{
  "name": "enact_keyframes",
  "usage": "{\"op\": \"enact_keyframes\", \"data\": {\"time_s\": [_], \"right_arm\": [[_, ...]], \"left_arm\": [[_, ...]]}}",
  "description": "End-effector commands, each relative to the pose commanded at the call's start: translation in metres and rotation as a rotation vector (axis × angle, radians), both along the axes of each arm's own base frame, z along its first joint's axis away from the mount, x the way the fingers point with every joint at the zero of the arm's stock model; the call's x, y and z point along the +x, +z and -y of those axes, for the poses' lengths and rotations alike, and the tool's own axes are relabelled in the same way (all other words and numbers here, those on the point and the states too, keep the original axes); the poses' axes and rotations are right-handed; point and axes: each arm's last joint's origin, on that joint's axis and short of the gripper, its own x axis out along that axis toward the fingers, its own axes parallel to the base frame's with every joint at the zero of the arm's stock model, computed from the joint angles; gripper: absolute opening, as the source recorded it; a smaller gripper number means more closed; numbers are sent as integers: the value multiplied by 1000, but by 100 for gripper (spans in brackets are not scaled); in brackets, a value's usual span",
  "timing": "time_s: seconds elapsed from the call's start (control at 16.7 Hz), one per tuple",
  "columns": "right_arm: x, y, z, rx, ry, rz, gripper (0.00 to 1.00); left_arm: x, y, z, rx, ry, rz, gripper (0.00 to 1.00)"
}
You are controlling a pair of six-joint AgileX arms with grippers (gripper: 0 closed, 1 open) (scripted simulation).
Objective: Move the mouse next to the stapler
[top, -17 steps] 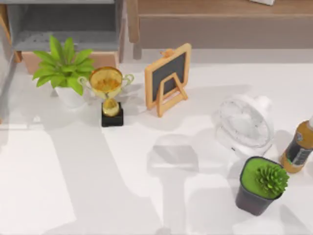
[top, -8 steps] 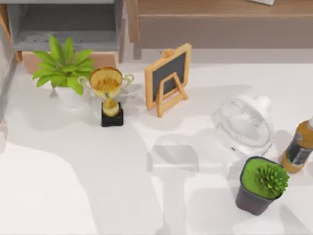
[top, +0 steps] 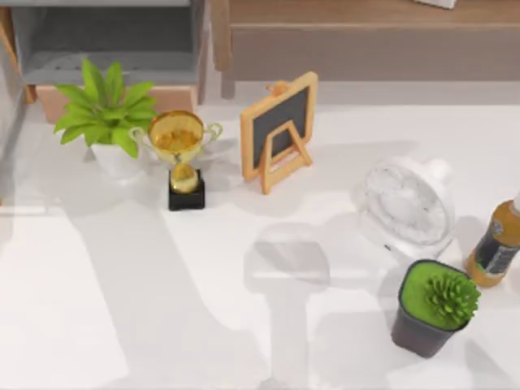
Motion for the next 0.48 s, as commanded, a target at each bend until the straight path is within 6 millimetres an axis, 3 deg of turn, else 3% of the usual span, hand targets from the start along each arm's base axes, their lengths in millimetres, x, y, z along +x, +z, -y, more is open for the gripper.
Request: {"op": "enact_keyframes", "data": {"time_s": [0.18,0.48], "right_arm": [[0,0,0,0,0,0,100],[0,0,0,0,0,0,100]], "left_arm": [[16,-45,3,1,2,-4,100],[18,-51,4,1,1,-4,100]]}}
